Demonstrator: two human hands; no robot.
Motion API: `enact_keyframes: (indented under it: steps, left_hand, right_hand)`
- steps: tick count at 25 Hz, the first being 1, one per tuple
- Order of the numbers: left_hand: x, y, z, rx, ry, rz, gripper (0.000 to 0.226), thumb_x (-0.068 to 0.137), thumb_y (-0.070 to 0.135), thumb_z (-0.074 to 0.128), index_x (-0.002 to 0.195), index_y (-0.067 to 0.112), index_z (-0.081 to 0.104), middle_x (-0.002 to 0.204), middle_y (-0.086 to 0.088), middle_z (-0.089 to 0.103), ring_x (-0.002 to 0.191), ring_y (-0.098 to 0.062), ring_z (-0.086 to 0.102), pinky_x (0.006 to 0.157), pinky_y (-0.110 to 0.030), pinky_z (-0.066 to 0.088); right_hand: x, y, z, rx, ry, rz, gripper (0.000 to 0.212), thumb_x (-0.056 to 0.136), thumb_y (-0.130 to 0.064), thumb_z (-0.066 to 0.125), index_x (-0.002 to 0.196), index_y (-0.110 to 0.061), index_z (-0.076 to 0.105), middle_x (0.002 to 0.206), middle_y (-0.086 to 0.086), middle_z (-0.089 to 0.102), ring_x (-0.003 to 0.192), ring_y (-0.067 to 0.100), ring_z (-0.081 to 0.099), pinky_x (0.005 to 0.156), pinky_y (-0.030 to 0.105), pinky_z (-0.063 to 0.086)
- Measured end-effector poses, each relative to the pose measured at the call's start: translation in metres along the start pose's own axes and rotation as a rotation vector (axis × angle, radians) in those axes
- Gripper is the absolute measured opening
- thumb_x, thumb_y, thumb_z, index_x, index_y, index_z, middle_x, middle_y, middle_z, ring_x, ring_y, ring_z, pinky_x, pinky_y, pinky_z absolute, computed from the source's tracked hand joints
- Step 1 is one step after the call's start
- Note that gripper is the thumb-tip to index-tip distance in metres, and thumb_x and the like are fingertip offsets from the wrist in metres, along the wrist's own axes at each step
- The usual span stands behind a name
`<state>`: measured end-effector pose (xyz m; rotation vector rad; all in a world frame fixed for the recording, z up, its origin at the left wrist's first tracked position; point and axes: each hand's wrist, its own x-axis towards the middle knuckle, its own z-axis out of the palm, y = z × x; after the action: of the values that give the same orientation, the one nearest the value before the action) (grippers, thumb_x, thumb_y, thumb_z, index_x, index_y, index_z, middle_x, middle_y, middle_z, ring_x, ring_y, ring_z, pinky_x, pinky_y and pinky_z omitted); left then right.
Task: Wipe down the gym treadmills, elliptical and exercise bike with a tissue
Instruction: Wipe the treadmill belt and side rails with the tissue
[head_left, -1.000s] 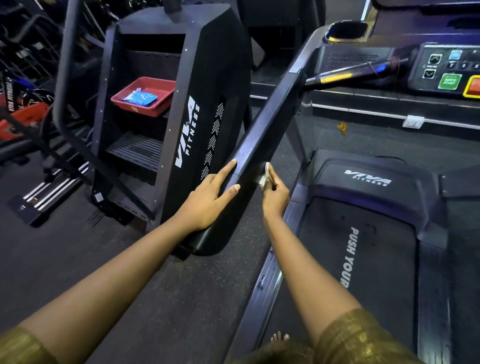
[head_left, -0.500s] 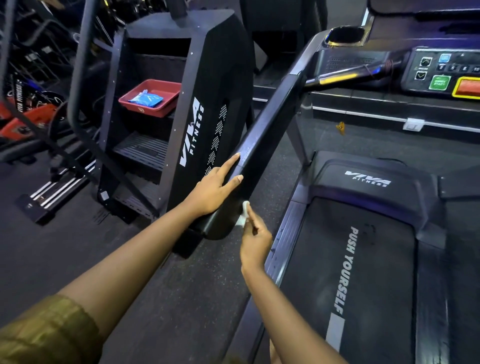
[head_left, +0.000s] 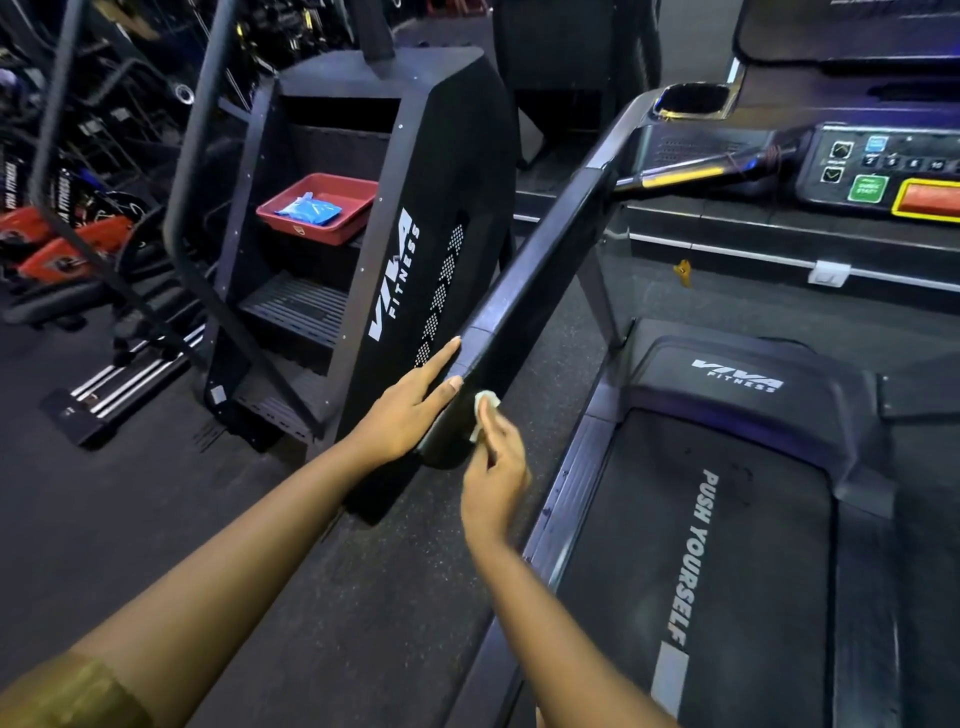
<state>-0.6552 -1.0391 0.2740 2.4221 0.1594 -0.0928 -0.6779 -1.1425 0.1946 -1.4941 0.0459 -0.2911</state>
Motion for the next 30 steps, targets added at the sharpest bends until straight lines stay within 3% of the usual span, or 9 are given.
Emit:
enact_keyframes:
  steps: [3,8,12,16,19,21,24,27,30]
  left_hand:
    - [-0.015,0.001,0.000,-0.018,0.014,-0.008,0.049,0.100,0.042,0.035,0.146,0.046,0.018,0.149,0.000,0.039,0.138,-0.019,0.032,0.100,-0.022,0.022]
    - [-0.015,0.001,0.001,-0.006,0.027,-0.034,0.048,0.101,0.043,0.033,0.145,0.048,0.017,0.147,-0.002,0.041,0.136,-0.021,0.035,0.097,-0.023,0.024]
    - [-0.011,-0.004,0.003,0.022,0.038,-0.035,0.048,0.100,0.046,0.033,0.146,0.049,0.018,0.145,-0.002,0.043,0.134,-0.021,0.039,0.101,-0.028,0.027]
    - [-0.011,-0.005,0.004,-0.020,0.059,-0.005,0.047,0.099,0.047,0.034,0.145,0.047,0.024,0.145,-0.001,0.044,0.135,-0.018,0.038,0.105,-0.029,0.027]
    - [-0.013,-0.004,0.005,-0.074,0.067,0.016,0.048,0.096,0.054,0.032,0.143,0.047,0.027,0.144,0.000,0.046,0.135,-0.016,0.038,0.105,-0.027,0.027]
    - [-0.015,-0.003,0.004,-0.096,0.080,0.027,0.052,0.094,0.060,0.031,0.144,0.045,0.030,0.145,0.002,0.044,0.136,-0.014,0.037,0.109,-0.030,0.026]
    - [-0.016,-0.001,0.005,-0.081,0.081,0.023,0.049,0.098,0.053,0.032,0.145,0.041,0.029,0.151,0.009,0.036,0.140,-0.013,0.031,0.114,-0.033,0.023]
    - [-0.016,-0.002,0.006,-0.102,0.069,0.018,0.050,0.097,0.056,0.033,0.145,0.042,0.029,0.151,0.009,0.035,0.140,-0.013,0.031,0.116,-0.037,0.024]
    - [-0.017,-0.002,0.005,-0.159,0.066,0.022,0.049,0.096,0.057,0.032,0.143,0.044,0.031,0.150,0.010,0.038,0.139,-0.013,0.033,0.115,-0.036,0.024]
  right_hand:
    - [-0.021,-0.004,-0.010,0.006,-0.050,-0.032,0.043,0.082,0.016,0.055,0.119,-0.003,0.061,0.116,0.008,0.062,0.107,0.003,0.056,0.089,0.000,0.037]
    - [0.074,-0.012,-0.007,0.032,0.011,0.065,0.035,0.090,0.007,0.050,0.121,-0.004,0.061,0.124,0.007,0.060,0.116,0.010,0.053,0.084,-0.006,0.031]
    - [0.074,-0.017,0.005,-0.085,-0.013,-0.050,0.040,0.086,0.012,0.050,0.120,-0.006,0.061,0.117,0.014,0.060,0.111,0.023,0.056,0.086,-0.006,0.031]
    - [0.013,-0.014,-0.003,-0.149,-0.081,-0.245,0.044,0.084,0.006,0.051,0.122,-0.014,0.061,0.104,0.009,0.059,0.095,0.015,0.056,0.086,0.006,0.040]
    - [-0.012,-0.010,-0.016,-0.179,-0.177,-0.332,0.045,0.085,0.005,0.053,0.125,-0.015,0.057,0.107,0.007,0.059,0.098,0.010,0.056,0.089,0.009,0.042]
    - [0.000,-0.013,-0.021,-0.158,-0.177,-0.311,0.041,0.086,0.008,0.054,0.122,-0.011,0.060,0.113,0.009,0.061,0.104,0.012,0.057,0.091,0.003,0.037]
    - [0.036,-0.023,-0.013,-0.135,-0.122,-0.166,0.040,0.087,0.010,0.051,0.123,-0.006,0.060,0.122,0.010,0.059,0.113,0.013,0.054,0.094,0.000,0.033]
    - [0.034,-0.027,0.000,-0.157,-0.111,-0.179,0.034,0.089,0.004,0.051,0.119,-0.007,0.063,0.113,0.009,0.058,0.105,0.016,0.056,0.092,0.003,0.036]
    - [-0.009,-0.026,0.002,-0.142,-0.065,-0.208,0.034,0.089,-0.015,0.045,0.117,-0.010,0.065,0.105,0.006,0.059,0.096,0.010,0.055,0.086,0.001,0.037]
